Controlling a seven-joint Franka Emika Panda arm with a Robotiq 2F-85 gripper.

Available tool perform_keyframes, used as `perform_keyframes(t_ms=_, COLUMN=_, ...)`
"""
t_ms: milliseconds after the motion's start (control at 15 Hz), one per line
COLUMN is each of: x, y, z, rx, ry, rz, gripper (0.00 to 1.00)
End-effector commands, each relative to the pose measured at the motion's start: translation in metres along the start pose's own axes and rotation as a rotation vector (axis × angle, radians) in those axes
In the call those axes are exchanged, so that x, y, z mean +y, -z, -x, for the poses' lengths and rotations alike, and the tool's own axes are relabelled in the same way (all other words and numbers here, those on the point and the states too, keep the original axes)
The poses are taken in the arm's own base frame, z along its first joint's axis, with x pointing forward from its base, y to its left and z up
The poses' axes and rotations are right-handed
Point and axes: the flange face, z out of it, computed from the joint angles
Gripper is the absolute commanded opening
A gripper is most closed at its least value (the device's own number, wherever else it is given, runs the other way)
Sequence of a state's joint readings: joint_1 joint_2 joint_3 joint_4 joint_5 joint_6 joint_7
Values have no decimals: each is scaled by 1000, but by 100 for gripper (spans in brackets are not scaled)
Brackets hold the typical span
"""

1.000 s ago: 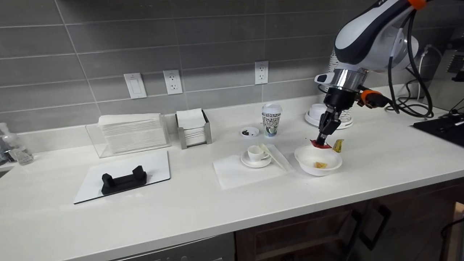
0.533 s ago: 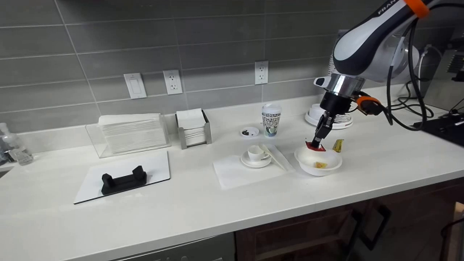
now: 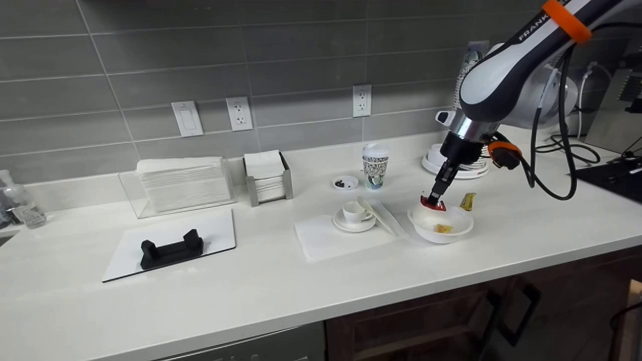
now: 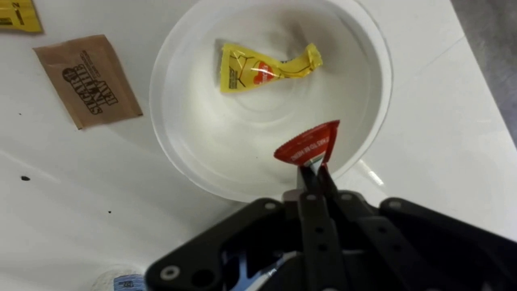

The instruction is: Put the orange sachet inside the white bowl

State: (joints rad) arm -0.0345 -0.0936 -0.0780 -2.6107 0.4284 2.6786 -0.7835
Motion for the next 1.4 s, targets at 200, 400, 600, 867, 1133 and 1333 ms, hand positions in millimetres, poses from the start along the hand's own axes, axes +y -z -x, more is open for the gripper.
perform_keyframes(t_ms=200, x=-2, y=-18, z=-2, rx=-36, ry=-61, rz=75, gripper=1)
perform_keyframes(t_ms=400, x=-3, y=-27, z=-3, rx=-46, ry=-85, rz=74, gripper=1)
perform_keyframes(t_ms=600, x=-2, y=-37, z=-5, rx=-51, ry=-100, rz=82, gripper=1)
perform_keyframes(t_ms=867, x=2, y=-47, z=-6, rx=-56, ry=-119, rz=99, gripper=27)
perform_keyframes(t_ms=1133, x=-1, y=-35, z=-5, rx=-61, ry=-154, rz=110, gripper=47)
perform_keyframes(t_ms=1333, x=-2, y=-9, z=-4, rx=-37, ry=-228, rz=134, gripper=67)
